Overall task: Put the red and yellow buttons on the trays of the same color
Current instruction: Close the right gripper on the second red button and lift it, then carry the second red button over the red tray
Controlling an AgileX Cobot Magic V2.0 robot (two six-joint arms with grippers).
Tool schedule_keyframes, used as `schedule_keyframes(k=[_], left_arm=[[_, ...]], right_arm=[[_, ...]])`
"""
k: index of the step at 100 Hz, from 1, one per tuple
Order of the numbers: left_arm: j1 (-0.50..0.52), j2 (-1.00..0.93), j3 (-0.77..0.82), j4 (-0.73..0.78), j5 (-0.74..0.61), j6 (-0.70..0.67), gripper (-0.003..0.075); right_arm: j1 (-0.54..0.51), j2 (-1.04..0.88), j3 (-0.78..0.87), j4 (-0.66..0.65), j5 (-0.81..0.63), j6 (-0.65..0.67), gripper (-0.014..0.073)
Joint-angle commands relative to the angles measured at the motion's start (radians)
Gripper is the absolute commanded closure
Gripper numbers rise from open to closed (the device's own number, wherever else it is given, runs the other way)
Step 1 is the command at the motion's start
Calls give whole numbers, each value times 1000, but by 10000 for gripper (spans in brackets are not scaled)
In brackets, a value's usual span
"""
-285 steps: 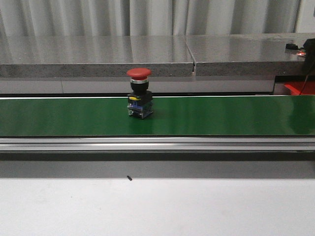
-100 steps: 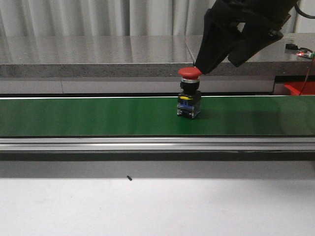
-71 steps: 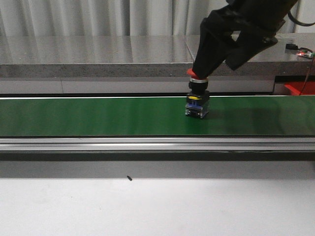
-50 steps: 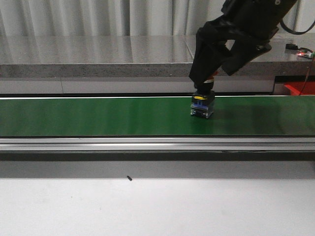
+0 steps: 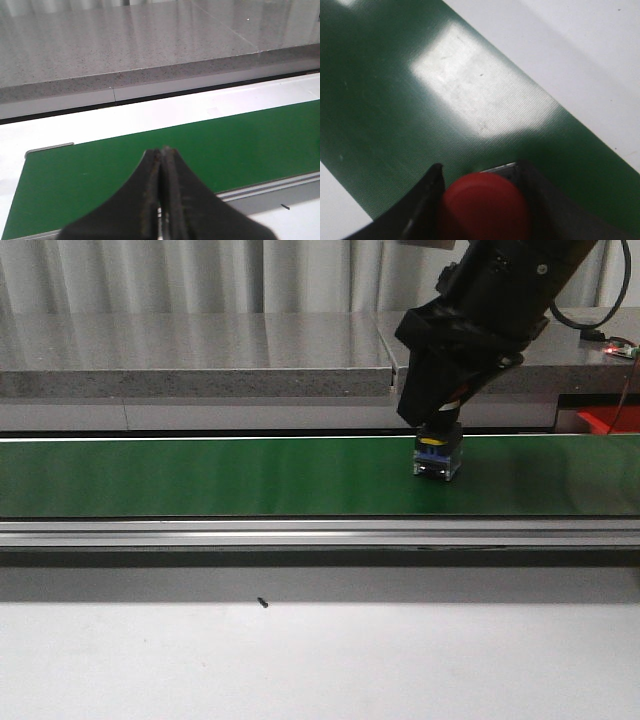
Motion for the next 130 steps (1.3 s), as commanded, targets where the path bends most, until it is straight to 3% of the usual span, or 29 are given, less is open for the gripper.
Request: schedule_keyframes(k=[1, 19, 31, 66, 92, 130], left_arm=[[-3, 8, -28, -24, -68, -3, 741], [-3, 8, -28, -24, -68, -3, 741], [-3, 8, -28, -24, -68, -3, 741], [-3, 8, -28, -24, -68, -3, 741], [-3, 8, -28, -24, -68, -3, 741], [-3, 8, -28, -24, -68, -3, 741]], right_arm=[[-2, -47, -33, 3, -3, 7, 399], [-19, -84, -54, 1, 5, 9, 399], [-87, -110, -114, 1, 54, 9, 399], [-457, -110, -298, 7, 81, 9, 399], [-708, 4, -402, 91, 34, 9, 399], [-749, 277, -609, 130, 29, 31, 399]])
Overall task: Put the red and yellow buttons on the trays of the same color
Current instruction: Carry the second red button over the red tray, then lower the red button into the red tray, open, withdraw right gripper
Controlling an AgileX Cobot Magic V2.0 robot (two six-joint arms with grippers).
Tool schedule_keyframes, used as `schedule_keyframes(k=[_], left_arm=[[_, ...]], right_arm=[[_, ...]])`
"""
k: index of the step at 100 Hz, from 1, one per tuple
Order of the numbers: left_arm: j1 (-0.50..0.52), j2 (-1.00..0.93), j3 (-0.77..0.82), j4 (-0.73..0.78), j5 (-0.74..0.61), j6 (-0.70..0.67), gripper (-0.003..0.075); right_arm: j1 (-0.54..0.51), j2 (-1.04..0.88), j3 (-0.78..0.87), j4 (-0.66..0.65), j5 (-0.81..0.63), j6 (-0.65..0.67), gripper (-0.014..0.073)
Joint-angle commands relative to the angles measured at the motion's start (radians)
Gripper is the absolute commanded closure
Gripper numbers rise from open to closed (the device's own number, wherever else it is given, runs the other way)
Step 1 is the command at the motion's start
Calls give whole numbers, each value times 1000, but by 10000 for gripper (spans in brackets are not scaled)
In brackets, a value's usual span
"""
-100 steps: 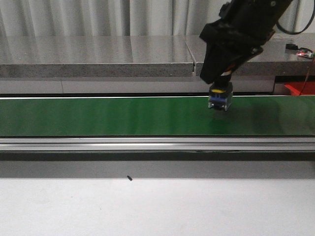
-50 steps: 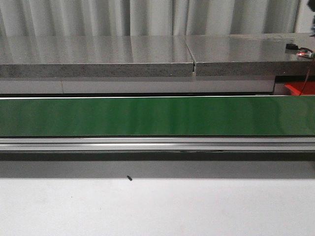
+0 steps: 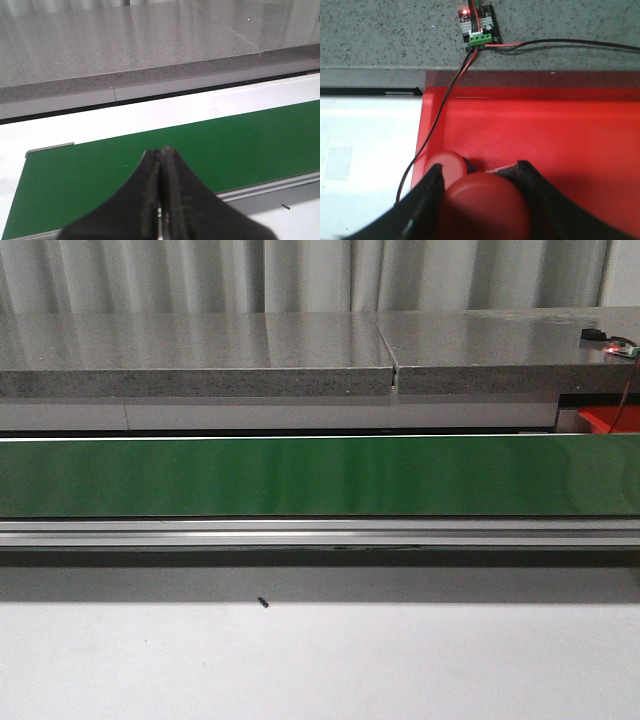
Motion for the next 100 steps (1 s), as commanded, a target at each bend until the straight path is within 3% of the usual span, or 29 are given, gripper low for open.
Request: schedule_keyframes(k=[1, 46, 100], left_arm=[[-3, 8, -28, -24, -68, -3, 741], [-3, 8, -28, -24, -68, -3, 741], [-3, 8, -28, -24, -68, -3, 741]], right_arm=[[-4, -9, -78, 40, -37, 21, 399], [-4, 150, -140, 40, -52, 34, 399], [-4, 211, -144, 40, -73, 34, 396]])
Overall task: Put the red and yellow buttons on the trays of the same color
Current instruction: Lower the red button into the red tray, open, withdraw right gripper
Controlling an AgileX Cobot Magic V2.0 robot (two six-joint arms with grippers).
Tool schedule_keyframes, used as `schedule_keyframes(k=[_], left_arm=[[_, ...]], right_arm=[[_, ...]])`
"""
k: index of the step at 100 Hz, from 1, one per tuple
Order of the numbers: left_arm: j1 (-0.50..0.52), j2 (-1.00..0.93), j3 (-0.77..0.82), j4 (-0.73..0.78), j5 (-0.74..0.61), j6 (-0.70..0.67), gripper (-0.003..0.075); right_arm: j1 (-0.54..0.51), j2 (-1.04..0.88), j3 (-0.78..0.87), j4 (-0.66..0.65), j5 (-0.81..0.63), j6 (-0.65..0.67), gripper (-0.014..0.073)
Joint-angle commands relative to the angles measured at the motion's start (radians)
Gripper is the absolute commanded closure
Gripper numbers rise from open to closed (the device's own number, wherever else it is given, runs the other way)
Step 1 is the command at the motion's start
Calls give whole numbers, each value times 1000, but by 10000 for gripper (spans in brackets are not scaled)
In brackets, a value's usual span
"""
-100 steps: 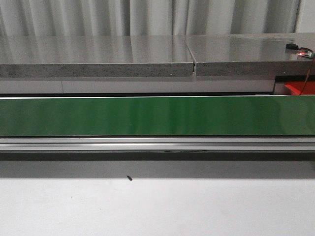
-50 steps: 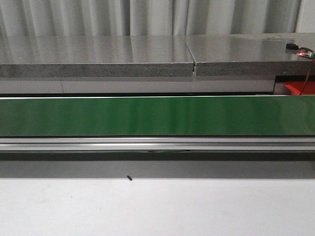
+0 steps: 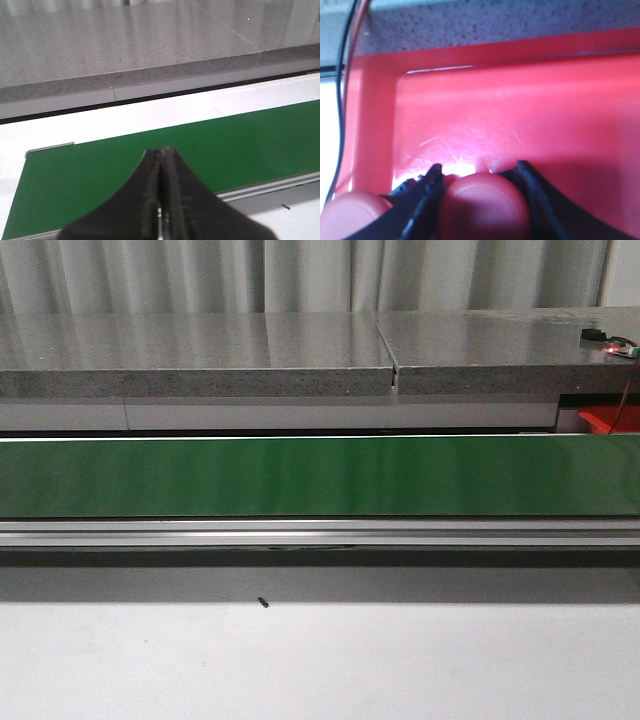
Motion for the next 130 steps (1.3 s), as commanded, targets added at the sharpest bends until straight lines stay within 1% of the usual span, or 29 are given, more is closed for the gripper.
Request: schedule_keyframes(k=[1, 5, 10, 11, 12, 16, 17, 18, 19, 21, 23, 24, 25, 32, 49, 66, 81, 90, 102, 115, 125, 130], left_arm=[[-3, 8, -28, -24, -68, -3, 741], [-3, 8, -28, -24, -68, -3, 741], [-3, 8, -28, -24, -68, -3, 741], [-3, 8, -28, -24, -68, -3, 741], [-3, 8, -28, -24, -68, -3, 741], [-3, 8, -28, -24, -68, -3, 741], [-3, 8, -28, -24, -68, -3, 741], [-3, 8, -28, -24, -68, -3, 741], [-3, 8, -28, -24, -68, -3, 741], [-3, 8, -28, -24, -68, -3, 741], [-3, 8, -28, -24, -68, -3, 741], [-3, 8, -28, -24, -68, -3, 741], [-3, 8, -28, -24, -68, -3, 741], [-3, 8, -28, -24, -68, -3, 741], [-3, 8, -28, -24, -68, -3, 741], [-3, 8, -28, -24, -68, -3, 741], [-3, 8, -28, -24, -68, -3, 741], [-3, 8, -28, -24, -68, -3, 741], [-3, 8, -28, -24, -68, -3, 741], [-3, 8, -28, -24, -68, -3, 741], [-3, 8, -28, -24, -68, -3, 741], [-3, 8, -28, -24, -68, -3, 741]], right_arm=[[-4, -64, -33, 25, -33, -1, 394], [-4, -64, -33, 25, -34, -1, 380], [-4, -64, -42, 25, -31, -1, 337], [-4, -64, -43, 25, -31, -1, 310], [-4, -64, -44, 25, -31, -1, 310], [-4, -64, -51, 25, -31, -1, 236], [-4, -64, -53, 25, -31, -1, 236], [-4, -64, -55, 25, -31, -1, 202], [-4, -64, -57, 25, -31, -1, 202], [-4, -64, -63, 25, -27, -1, 158], [-4, -64, -69, 25, -23, -1, 129], [-4, -64, -74, 25, -20, -1, 129], [-4, -64, -76, 25, -19, -1, 102], [-4, -64, -100, 25, -4, -1, 53], [-4, -64, -179, 25, 63, -1, 51], [-4, -68, -282, 25, 172, 3, 51], [21, -115, -303, 36, 222, 4, 51], [53, -155, -303, 37, 231, -1, 51], [108, -202, -303, 73, 227, -1, 51], [188, -246, -302, 78, 238, 2, 55], [253, -278, -302, 60, 258, 24, 55], [288, -294, -302, 20, 262, 41, 55]])
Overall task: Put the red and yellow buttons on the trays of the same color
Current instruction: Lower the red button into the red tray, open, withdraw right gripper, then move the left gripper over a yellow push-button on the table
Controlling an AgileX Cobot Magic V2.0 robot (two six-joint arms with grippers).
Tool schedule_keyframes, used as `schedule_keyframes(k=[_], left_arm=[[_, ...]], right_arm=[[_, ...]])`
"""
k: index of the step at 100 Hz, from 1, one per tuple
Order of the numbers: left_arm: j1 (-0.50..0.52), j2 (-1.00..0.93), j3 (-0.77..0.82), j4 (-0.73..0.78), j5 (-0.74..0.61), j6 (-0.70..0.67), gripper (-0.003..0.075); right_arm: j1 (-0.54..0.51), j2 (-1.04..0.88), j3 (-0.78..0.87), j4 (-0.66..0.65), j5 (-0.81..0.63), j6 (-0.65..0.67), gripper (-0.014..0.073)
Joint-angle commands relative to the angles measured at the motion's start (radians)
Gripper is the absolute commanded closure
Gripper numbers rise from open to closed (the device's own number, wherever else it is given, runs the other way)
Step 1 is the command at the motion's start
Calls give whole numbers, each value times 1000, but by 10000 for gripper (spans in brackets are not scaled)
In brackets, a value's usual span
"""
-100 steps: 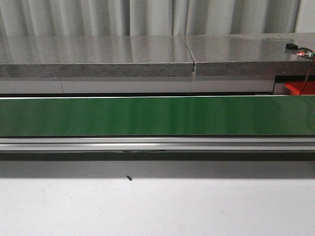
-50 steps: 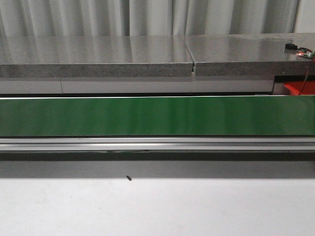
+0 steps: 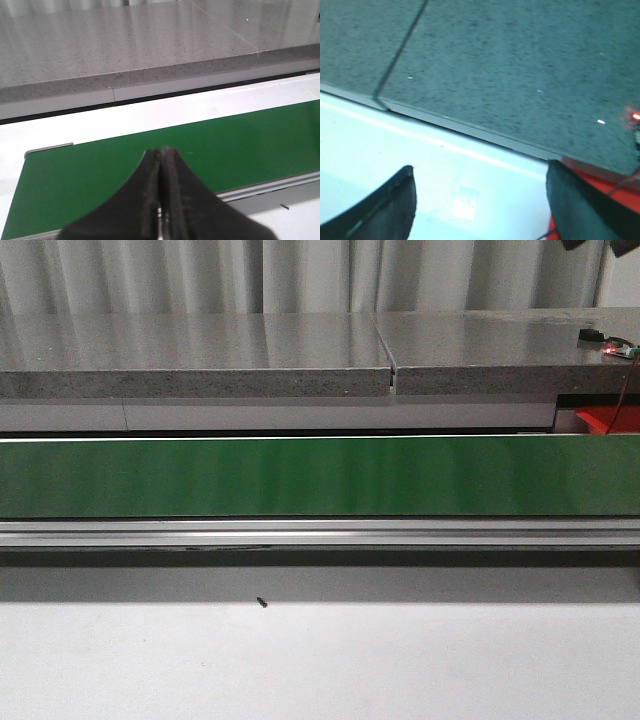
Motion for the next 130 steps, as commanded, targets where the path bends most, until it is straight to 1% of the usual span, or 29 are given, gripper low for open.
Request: schedule_keyframes(k=[1, 21, 33, 46, 51, 59, 64, 71, 78, 90, 109, 117, 130], left_arm=[[-3, 8, -28, -24, -68, -3, 741], [-3, 8, -28, -24, -66, -3, 741], [-3, 8, -28, -24, -66, -3, 741], [-3, 8, -28, -24, -66, -3, 741], [-3, 8, -28, -24, -66, -3, 741], [-3, 8, -28, -24, -66, -3, 741], [-3, 8, -28, -24, -66, -3, 741], [-3, 8, -28, -24, -66, -3, 741], [-3, 8, -28, -24, -66, -3, 741], [-3, 8, -28, -24, -66, -3, 741], [-3, 8, -28, -24, -66, -3, 741], [-3, 8, -28, -24, -66, -3, 741], [-3, 8, -28, -24, -66, -3, 741]], right_arm=[[57, -101, -33, -16, -21, 29, 55], [200, -184, -32, -268, 6, 122, 55], [256, -241, -31, -294, 6, 155, 55], [277, -294, -24, -301, 17, 196, 55], [278, -316, -8, -322, 38, 214, 55], [278, -360, 44, -399, 71, 244, 55], [278, -398, 99, -441, 71, 258, 55], [278, -469, 200, -472, 33, 277, 55], [278, -556, 323, -476, -45, 301, 55], [278, -719, 578, -477, -202, 334, 55], [272, -968, 956, -483, -390, 355, 55], [270, -1050, 1086, -483, -437, 355, 55], [260, -1171, 1279, -483, -481, 395, 55]])
